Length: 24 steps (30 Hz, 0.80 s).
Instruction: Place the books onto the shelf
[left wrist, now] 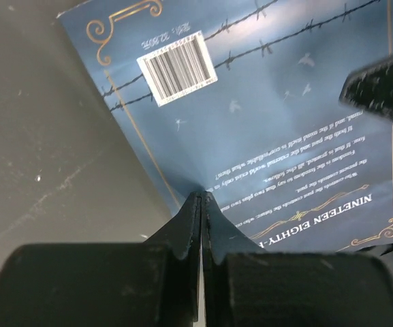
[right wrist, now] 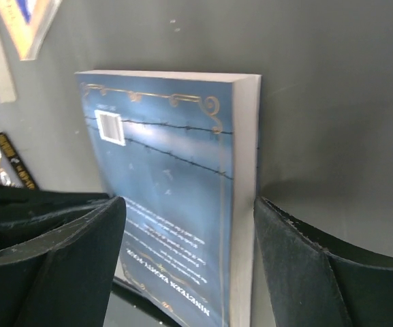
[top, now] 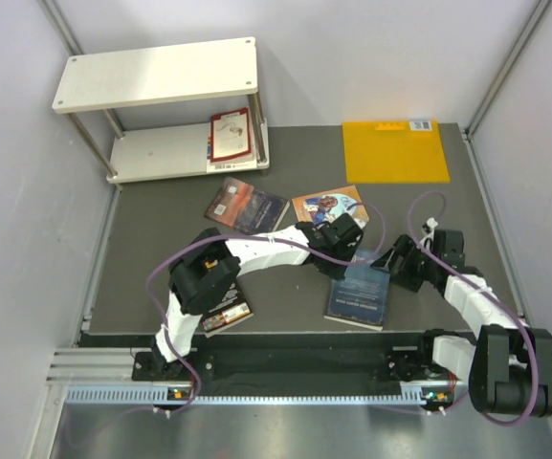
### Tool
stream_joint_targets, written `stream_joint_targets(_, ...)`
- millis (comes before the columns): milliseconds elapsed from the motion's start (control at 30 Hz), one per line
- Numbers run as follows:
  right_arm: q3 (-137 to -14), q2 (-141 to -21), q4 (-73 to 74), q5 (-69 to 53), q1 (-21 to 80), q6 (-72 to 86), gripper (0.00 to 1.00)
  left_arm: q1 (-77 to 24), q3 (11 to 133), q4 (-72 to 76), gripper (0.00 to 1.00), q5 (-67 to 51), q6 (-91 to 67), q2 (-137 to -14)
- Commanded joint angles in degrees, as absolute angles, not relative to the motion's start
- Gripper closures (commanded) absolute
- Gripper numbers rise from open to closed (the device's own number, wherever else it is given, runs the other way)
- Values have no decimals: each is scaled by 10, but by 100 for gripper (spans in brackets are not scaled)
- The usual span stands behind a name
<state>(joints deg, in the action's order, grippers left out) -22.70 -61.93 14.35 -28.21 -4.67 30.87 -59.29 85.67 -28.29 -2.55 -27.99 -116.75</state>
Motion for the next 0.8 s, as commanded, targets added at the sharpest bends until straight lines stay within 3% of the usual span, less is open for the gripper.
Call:
stream_joint_targets(0,-221,-590,113,-318,-51,317,25,-596,879,-298,100,-32,-288,-1194)
stream_joint_targets(367,-221,-528,137,-352,-51,329,30,-597,882,-316,100,-20,-304,-1219)
stream_joint_targets(767,-193,-546,94,-389,-51,335,48,-597,888,-323,100,-14,-301,-1219)
